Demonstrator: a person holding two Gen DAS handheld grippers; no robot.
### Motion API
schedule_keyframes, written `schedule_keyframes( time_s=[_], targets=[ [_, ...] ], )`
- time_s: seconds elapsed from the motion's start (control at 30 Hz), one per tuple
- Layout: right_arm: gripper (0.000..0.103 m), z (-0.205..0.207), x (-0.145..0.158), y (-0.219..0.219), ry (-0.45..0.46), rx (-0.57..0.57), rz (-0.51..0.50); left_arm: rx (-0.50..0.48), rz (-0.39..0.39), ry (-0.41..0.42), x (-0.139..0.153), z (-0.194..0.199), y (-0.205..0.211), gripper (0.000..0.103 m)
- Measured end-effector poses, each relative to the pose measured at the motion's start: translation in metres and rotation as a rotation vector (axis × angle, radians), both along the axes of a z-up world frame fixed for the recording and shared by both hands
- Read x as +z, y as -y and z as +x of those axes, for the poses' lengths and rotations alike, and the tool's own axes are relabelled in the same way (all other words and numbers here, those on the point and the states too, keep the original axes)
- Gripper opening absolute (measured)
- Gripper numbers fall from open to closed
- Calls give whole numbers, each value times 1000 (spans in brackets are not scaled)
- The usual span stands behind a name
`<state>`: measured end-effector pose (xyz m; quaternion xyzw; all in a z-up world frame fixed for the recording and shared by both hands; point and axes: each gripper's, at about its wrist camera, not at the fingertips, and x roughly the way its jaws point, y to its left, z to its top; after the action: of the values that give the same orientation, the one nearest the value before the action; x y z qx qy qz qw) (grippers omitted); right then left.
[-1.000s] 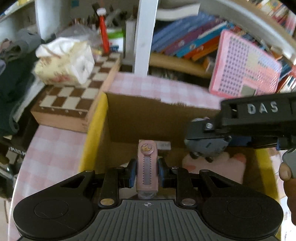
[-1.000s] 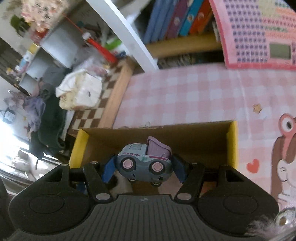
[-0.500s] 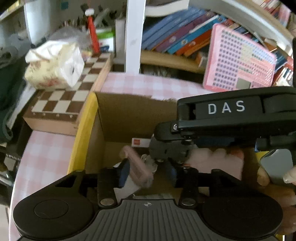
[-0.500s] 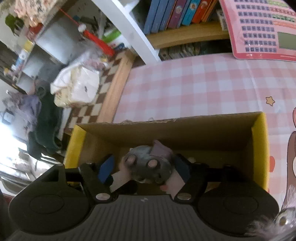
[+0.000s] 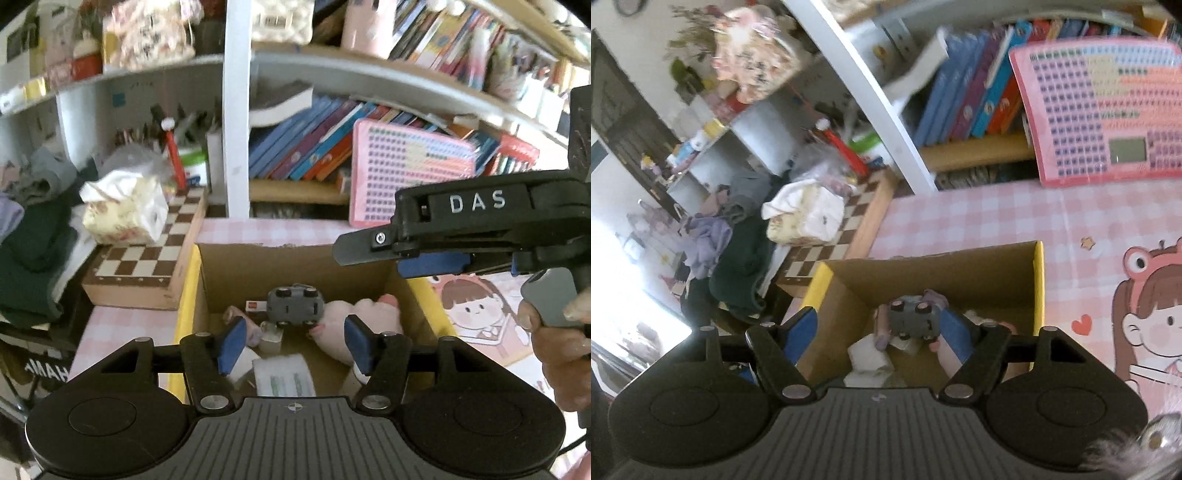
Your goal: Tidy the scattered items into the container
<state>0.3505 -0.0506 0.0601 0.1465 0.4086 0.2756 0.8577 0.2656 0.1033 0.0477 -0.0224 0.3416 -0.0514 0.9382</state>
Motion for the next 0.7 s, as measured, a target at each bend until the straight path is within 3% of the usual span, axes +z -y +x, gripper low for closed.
schedule_keyframes(
  time_s=[0.17,0.47,0.7],
  targets=[
    [73,-46,15,6,122,-10,-21,16,-1,62,13,-39,-3,62],
    [73,-153,26,32,371,-125,-148,45,23,199,23,-126,1,81],
    [78,-238,12,54,494,-225,-289,27,-25,197,12,-174,14,89]
  ],
)
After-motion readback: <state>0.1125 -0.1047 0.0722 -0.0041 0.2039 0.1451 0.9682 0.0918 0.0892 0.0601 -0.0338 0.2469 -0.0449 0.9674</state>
